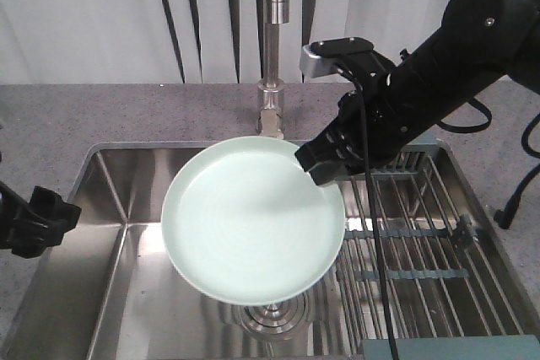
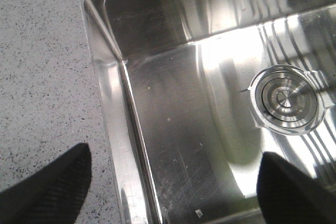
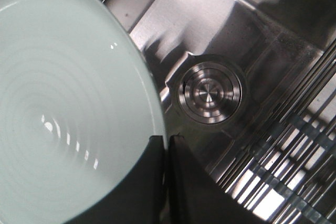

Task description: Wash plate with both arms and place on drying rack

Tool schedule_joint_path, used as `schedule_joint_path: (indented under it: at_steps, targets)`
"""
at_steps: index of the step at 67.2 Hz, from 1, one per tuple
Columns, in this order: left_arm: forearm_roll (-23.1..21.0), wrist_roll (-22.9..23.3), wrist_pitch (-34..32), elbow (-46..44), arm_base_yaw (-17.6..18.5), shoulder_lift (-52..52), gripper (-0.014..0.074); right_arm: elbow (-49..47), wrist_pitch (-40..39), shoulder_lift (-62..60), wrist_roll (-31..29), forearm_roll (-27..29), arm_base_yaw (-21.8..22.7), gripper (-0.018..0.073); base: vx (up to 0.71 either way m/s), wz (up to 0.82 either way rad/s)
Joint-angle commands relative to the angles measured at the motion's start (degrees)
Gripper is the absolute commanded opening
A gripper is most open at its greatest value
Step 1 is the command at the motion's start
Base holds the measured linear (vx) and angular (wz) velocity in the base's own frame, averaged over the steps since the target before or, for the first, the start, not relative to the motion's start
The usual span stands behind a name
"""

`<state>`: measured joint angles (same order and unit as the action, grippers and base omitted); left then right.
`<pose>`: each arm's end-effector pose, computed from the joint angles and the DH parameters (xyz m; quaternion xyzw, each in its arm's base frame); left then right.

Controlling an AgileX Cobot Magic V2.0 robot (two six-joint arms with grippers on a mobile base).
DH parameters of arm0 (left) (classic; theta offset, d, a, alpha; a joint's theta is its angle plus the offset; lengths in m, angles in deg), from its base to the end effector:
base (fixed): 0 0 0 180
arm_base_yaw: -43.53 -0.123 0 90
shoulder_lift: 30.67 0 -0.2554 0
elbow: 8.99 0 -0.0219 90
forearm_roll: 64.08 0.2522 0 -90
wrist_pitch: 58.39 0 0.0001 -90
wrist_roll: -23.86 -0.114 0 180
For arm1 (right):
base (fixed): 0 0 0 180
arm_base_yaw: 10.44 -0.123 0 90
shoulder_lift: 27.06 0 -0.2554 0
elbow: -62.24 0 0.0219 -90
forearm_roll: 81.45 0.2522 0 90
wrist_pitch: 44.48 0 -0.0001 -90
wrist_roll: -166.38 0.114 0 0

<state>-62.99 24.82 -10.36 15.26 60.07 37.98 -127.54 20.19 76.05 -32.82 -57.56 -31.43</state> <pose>0.2226 -0.0644 0.2814 0.1313 0.9332 -0.0422 0.3318 0.3157 0.1658 0.2820 -0.2819 0.9195 0.2034 0.1835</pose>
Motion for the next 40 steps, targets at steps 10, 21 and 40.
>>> schedule_joint_path:
  at_steps: [10,21,40]
  targets:
    - [-0.09,0.62,-2.79,-1.57,0.26,-0.9,0.059,-4.75,-2.23,-0.35,-1.62,3.32,6.02,-0.0004,0.0,0.0]
    - [-0.09,0.62,-2.79,-1.57,0.26,-0.9,0.059,-1.98,-1.92,-2.47,-1.47,2.76,10.09,-0.0004,0.0,0.0]
    - [-0.09,0.62,-2.79,-1.57,0.26,-0.9,0.059,12.35,-6.36,-11.95,-2.33,2.43,12.59,-0.0004,0.0,0.0]
